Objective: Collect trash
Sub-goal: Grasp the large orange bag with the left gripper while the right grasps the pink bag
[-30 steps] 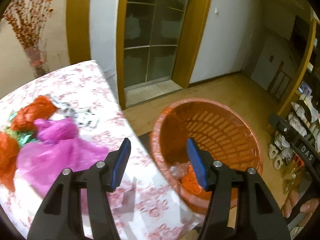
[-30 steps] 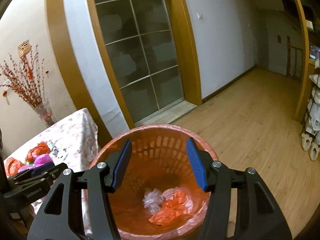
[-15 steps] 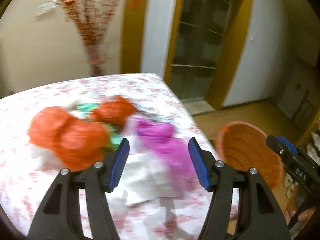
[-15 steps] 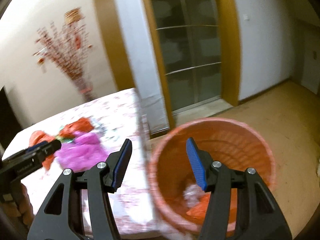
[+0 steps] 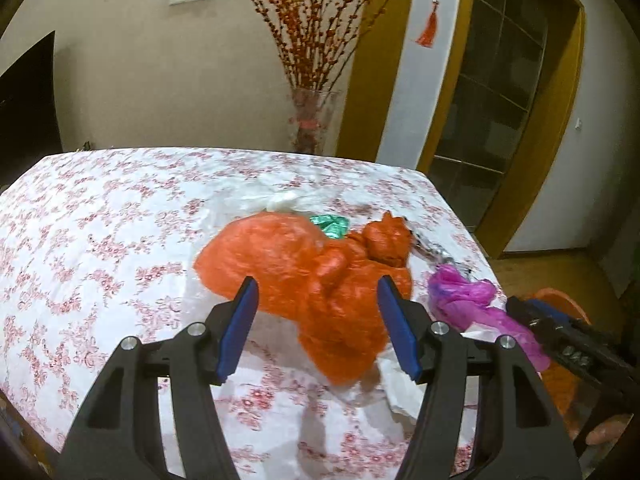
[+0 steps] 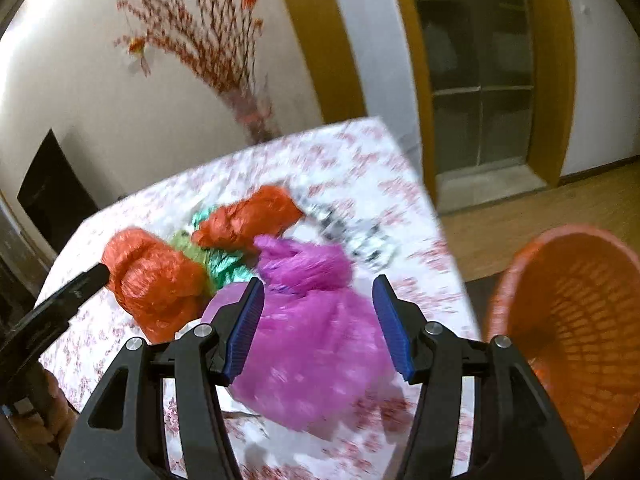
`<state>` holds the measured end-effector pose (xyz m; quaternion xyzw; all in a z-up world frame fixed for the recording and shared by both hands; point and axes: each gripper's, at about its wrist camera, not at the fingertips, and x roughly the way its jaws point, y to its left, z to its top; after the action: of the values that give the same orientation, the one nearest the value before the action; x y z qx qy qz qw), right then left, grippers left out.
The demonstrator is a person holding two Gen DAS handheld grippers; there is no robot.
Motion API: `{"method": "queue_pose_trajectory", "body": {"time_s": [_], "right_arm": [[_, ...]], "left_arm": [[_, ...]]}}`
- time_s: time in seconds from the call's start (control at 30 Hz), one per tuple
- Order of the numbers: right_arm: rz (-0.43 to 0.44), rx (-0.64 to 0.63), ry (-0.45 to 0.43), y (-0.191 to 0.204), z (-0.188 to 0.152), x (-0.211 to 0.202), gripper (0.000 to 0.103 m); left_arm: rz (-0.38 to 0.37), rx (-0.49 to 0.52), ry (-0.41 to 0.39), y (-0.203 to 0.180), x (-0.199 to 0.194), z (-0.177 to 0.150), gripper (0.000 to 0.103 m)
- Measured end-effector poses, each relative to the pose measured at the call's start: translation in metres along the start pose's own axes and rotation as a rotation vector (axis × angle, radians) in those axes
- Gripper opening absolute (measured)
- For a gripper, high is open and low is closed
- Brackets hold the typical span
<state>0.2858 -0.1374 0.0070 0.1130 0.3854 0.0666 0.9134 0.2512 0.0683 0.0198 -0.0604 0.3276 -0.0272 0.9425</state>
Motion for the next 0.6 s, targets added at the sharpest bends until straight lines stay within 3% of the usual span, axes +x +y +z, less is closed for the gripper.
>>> {"method": "queue_pose_trajectory", "body": {"time_s": [0.1, 0.23, 0.33, 0.37, 0.4, 0.6], "right_arm": [[-0.033, -0.013, 0.077, 0.002, -0.007, 0.023, 0.056], [-0.002, 0.042, 0.110, -0.009, -0.013, 0.030, 0.054], [0.017, 0.061, 0.142, -0.012, -0.015, 0.035, 0.037], [0.014, 0.068, 0.148, -0.015, -0.016, 0.035, 0.021], [0.016, 0.073, 0.148, -0.016, -0.016, 0.035, 0.013], [0.020, 0.028, 0.056, -0.008, -0.011, 0.014, 0.008]], "left_arm": [[0.005, -0.002, 0.008, 0.004, 0.007, 0.001, 0.061], [0.011, 0.004, 0.012, 0.006, 0.010, 0.000, 0.061], [0.006, 0.004, 0.016, 0.008, 0.015, -0.001, 0.061], [0.005, 0.005, 0.017, 0.008, 0.019, 0.000, 0.061], [0.003, 0.005, 0.019, 0.007, 0.021, 0.001, 0.061], [-0.002, 0.008, 0.028, 0.004, 0.029, 0.002, 0.060]]}}
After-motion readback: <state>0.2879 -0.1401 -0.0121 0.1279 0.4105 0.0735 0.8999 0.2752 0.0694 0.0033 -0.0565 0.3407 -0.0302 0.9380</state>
